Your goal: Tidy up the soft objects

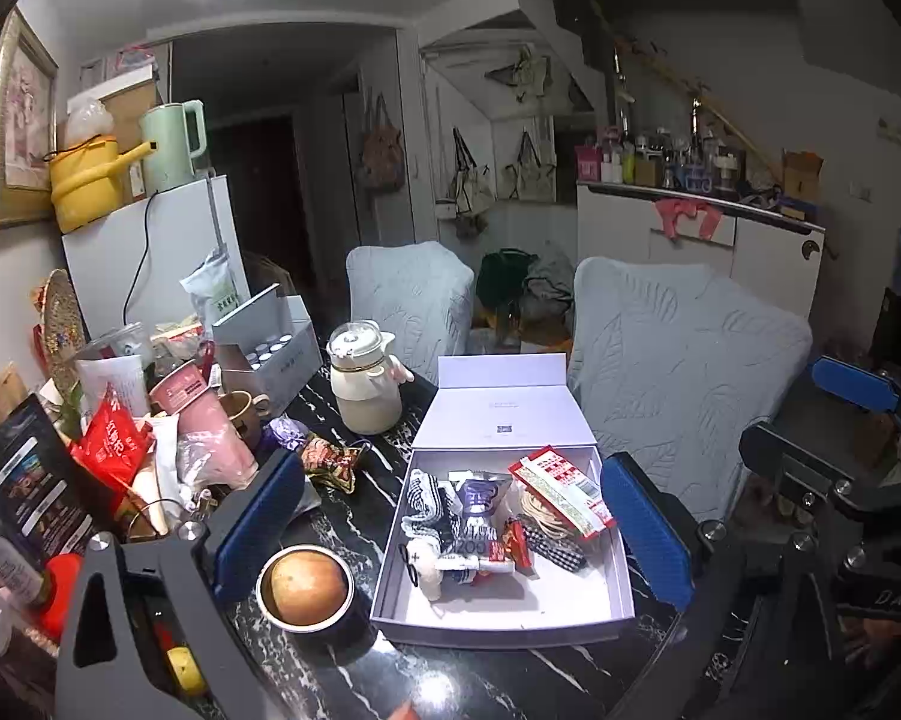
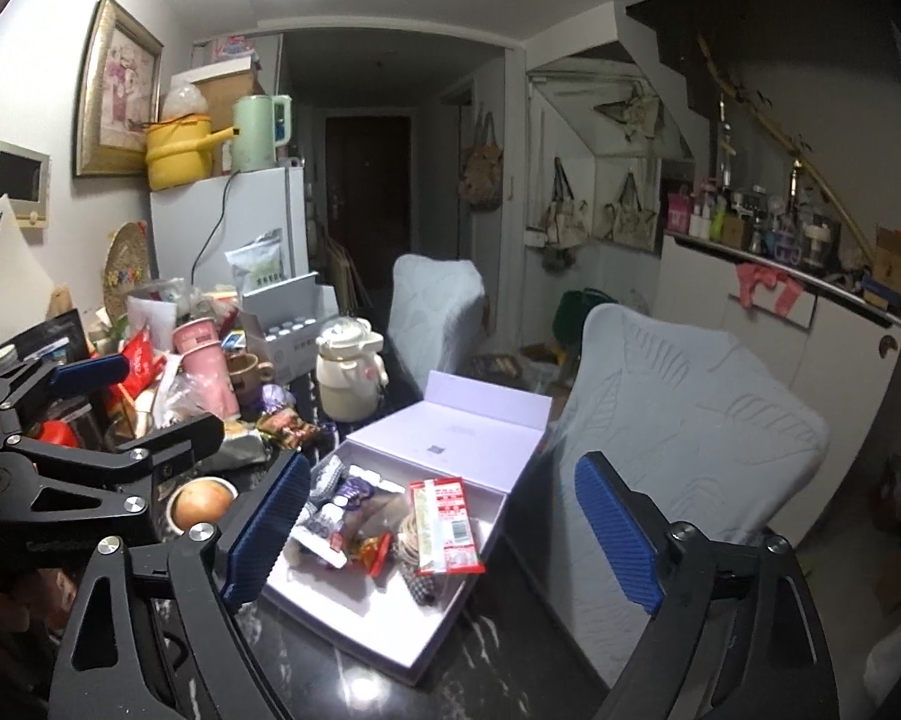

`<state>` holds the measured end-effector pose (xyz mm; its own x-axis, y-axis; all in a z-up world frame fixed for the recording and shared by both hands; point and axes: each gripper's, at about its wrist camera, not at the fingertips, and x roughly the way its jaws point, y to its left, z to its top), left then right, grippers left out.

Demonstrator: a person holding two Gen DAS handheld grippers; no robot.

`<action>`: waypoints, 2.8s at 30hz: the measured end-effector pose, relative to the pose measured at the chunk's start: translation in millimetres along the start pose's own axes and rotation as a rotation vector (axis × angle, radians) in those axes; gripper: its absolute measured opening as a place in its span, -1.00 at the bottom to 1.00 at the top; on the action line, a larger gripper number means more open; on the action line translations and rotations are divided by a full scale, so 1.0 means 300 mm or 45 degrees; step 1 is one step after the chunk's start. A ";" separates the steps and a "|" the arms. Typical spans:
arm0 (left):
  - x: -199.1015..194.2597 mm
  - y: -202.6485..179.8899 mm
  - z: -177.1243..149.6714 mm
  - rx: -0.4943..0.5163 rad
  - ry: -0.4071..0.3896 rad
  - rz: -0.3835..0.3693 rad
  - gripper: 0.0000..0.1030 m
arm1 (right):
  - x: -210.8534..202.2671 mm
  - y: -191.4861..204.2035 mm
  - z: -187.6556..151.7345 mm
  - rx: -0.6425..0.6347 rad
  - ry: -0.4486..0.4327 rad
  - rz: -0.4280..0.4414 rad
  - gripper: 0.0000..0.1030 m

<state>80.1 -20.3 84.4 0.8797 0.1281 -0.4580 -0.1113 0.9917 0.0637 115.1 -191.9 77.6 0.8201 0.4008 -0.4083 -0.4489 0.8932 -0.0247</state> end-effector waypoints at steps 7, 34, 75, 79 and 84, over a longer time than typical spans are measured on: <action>-0.118 0.014 -0.057 -0.018 -0.013 0.017 0.96 | -0.110 0.027 -0.034 0.009 -0.026 -0.031 0.82; -0.182 0.034 -0.309 0.004 0.135 -0.050 0.96 | -0.234 0.130 -0.318 0.142 0.158 -0.124 0.86; -0.168 0.013 -0.325 0.005 0.183 -0.088 0.96 | -0.209 0.139 -0.341 0.156 0.207 -0.170 0.86; -0.171 0.015 -0.324 0.004 0.185 -0.093 0.96 | -0.210 0.141 -0.341 0.155 0.206 -0.170 0.86; -0.174 0.014 -0.321 0.007 0.183 -0.092 0.96 | -0.210 0.142 -0.342 0.155 0.208 -0.171 0.86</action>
<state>-11.0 -22.3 23.1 0.8101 0.0561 -0.5836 -0.0472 0.9984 0.0305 8.1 -199.8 8.7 0.7969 0.2476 -0.5510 -0.2857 0.9582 0.0173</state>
